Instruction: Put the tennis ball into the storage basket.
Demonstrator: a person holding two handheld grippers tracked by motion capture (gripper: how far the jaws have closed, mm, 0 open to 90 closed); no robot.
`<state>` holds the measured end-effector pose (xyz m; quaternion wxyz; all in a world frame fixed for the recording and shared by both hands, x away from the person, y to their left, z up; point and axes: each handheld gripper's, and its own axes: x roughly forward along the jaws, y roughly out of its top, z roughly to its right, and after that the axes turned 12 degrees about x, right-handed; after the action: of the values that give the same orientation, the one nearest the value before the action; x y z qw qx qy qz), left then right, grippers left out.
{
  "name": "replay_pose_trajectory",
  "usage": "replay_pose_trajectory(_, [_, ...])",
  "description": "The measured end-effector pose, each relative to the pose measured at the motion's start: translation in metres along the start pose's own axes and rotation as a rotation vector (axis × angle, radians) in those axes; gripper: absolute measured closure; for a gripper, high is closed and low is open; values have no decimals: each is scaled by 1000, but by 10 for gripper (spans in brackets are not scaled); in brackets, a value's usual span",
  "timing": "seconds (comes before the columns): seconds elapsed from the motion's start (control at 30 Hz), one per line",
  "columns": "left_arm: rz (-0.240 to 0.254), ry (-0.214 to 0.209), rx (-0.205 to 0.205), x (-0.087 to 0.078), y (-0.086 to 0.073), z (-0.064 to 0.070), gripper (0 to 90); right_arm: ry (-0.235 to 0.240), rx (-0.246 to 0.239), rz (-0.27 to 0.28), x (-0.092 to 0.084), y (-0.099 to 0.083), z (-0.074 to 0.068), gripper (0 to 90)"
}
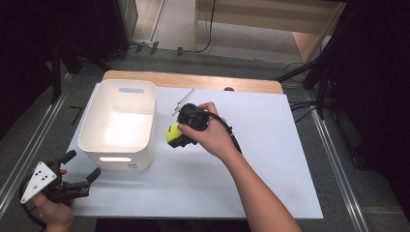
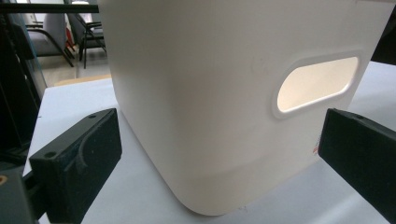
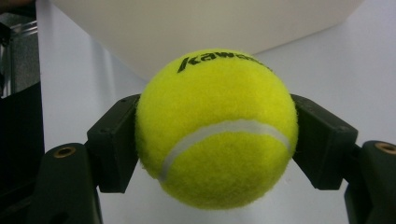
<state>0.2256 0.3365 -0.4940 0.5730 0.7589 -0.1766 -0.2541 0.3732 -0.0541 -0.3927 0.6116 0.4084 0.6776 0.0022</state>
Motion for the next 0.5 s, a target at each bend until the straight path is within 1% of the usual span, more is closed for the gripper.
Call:
replay_pose_trajectory(0.07, [2,-2,-2,0,0,0,0,4,7,2,-1,2,-2,236])
replay_pose_trajectory(0.13, [4,-4,-4,-1,0,-1,0,12,-6,10,-1,4,-2,236])
replay_pose_trajectory(0.2, [7,-4,-9,-1,0,-1,0,15,0,7,-2,5,-4,236])
replay_pose_trajectory(0.23, [12,-5,-8,-1,0,-1,0,19,-8,8,-3,6,-4,235])
replay_pose_trajectory(0.3, [9,-4,-8,0,0,-1,0,22,-14,11,-3,8,-4,235])
replay_pose_trajectory(0.33, [4,-9,-6,0,0,0,0,21,-10,8,-3,9,-5,235])
replay_pose_trajectory(0.4, [4,-13,-2,1,0,0,0,21,-19,9,-4,11,-5,235])
replay_pose_trajectory(0.5, [7,-16,-7,1,0,0,0,26,-8,13,-5,13,-6,235])
